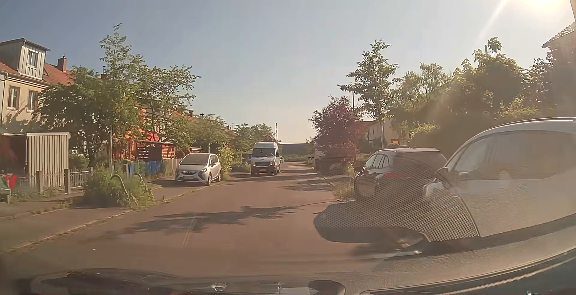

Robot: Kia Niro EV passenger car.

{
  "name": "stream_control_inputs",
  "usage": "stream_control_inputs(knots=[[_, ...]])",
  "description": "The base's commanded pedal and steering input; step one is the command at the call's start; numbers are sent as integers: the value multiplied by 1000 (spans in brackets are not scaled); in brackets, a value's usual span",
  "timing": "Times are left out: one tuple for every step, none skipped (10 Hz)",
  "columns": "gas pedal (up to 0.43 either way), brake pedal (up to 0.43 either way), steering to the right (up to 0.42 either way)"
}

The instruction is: Follow the waypoints while adhering to traffic rules and regulations

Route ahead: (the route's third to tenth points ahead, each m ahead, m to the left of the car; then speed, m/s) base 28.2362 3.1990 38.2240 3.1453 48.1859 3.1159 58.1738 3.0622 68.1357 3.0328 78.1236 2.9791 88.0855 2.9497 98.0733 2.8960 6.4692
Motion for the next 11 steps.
stream_control_inputs(knots=[[87,0,-5],[87,0,-4],[87,0,-4],[79,0,-4],[79,0,-4],[79,0,-4],[79,0,-3],[79,0,-3],[79,0,-3],[79,0,-3],[79,0,-3]])
